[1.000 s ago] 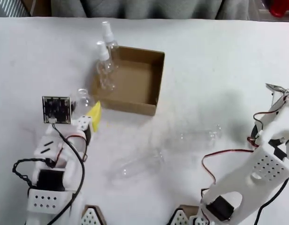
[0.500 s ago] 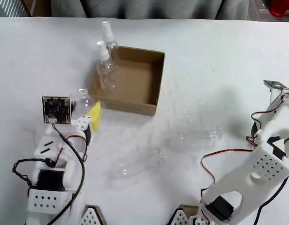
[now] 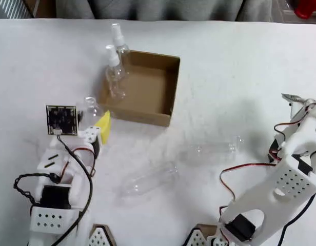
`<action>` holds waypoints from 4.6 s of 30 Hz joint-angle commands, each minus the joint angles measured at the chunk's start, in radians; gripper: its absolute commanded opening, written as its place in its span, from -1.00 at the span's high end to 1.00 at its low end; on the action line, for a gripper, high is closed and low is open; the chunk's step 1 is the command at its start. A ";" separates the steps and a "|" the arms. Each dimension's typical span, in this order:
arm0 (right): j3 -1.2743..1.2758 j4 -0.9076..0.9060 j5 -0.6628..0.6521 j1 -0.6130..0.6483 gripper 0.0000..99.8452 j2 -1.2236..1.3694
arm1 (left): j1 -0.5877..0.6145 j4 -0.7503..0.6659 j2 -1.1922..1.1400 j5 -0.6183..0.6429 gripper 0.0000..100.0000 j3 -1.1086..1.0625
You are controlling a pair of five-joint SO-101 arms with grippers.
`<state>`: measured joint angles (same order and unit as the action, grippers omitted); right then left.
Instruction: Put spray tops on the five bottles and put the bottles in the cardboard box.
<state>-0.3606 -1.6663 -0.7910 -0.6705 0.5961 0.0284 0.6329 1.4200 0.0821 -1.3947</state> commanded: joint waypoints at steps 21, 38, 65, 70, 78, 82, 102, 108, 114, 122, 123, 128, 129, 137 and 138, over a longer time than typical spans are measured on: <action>0.407 0.208 0.377 0.506 0.97 -1.076 | 0.010 -0.038 0.019 0.008 0.95 -0.002; 0.499 0.914 0.382 1.176 0.97 -1.202 | 0.008 -0.040 0.019 0.008 0.95 -0.008; 0.667 1.399 0.723 1.415 0.97 -1.307 | 0.002 -0.414 0.019 0.006 0.95 -0.181; 0.733 1.504 0.723 1.419 0.97 -1.307 | 0.002 -0.417 0.021 0.006 0.95 -0.183; 0.738 1.504 0.715 1.414 0.97 -1.299 | 0.001 -0.520 0.021 -0.100 0.95 -0.213; 0.738 1.504 0.713 1.414 0.97 -1.299 | 0.001 -0.674 0.021 -0.121 0.95 -0.279; 0.766 1.503 0.649 1.402 0.97 -1.293 | 0.001 -0.760 0.019 -0.114 0.95 -0.304; 0.779 1.512 0.603 1.405 0.97 -1.213 | 0.001 -0.758 0.019 -0.114 0.95 -0.304; 0.776 1.563 0.603 1.402 0.97 -1.148 | 0.001 -0.758 0.019 -0.114 0.95 -0.304; 0.753 1.558 0.715 1.405 0.97 -1.148 | 0.001 -0.758 0.019 -0.114 0.95 -0.304; 0.741 1.546 0.736 1.403 0.97 -1.142 | 0.001 -0.758 0.019 -0.114 0.95 -0.304; 0.703 1.481 0.830 1.406 0.97 -1.141 | 0.002 -0.756 0.015 -0.114 0.95 -0.304; 0.700 1.477 0.852 1.406 0.97 -1.141 | 0.002 -0.756 0.015 -0.114 0.95 -0.304; 0.706 1.475 0.882 1.408 0.97 -1.139 | 0.001 -0.756 0.015 -0.114 0.95 -0.304; 0.706 1.475 0.879 1.414 0.97 -1.133 | 0.001 -0.756 0.015 -0.114 0.95 -0.304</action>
<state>0.4020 -0.1887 0.0836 0.7411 -0.5393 0.0315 -0.0990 1.4231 -0.0299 -1.7047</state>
